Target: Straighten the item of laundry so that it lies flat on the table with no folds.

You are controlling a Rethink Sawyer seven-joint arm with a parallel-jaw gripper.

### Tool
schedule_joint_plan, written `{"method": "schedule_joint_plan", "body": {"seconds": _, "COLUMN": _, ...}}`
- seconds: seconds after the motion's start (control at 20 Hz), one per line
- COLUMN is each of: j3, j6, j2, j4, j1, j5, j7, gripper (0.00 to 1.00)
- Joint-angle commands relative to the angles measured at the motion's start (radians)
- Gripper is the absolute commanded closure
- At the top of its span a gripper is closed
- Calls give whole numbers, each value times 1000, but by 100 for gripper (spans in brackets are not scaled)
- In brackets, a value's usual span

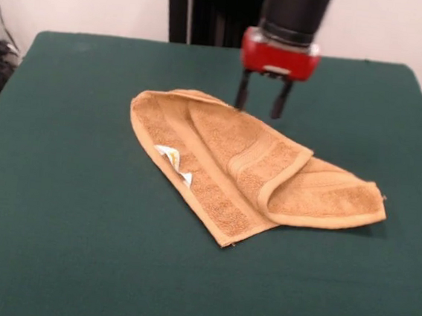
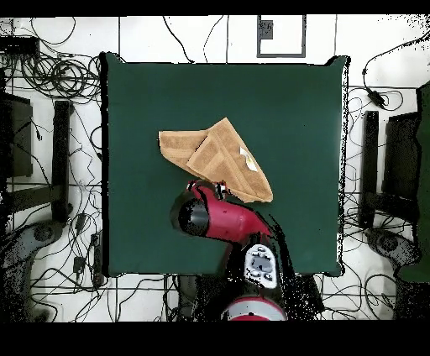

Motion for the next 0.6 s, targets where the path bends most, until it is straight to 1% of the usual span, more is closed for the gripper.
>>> {"method": "schedule_joint_plan", "body": {"seconds": 0.05, "j3": 171, "j6": -71, "j2": 90, "j4": 2, "j1": -135, "j5": -80, "j7": 115, "gripper": 0}}
{"method": "schedule_joint_plan", "body": {"seconds": 0.15, "j3": 177, "j6": -73, "j2": 97, "j4": -6, "j1": -146, "j5": -93, "j7": 111, "gripper": 0}}
{"method": "schedule_joint_plan", "body": {"seconds": 0.6, "j3": 144, "j6": -84, "j2": 100, "j4": -13, "j1": -110, "j5": -100, "j7": 148, "gripper": 0}}
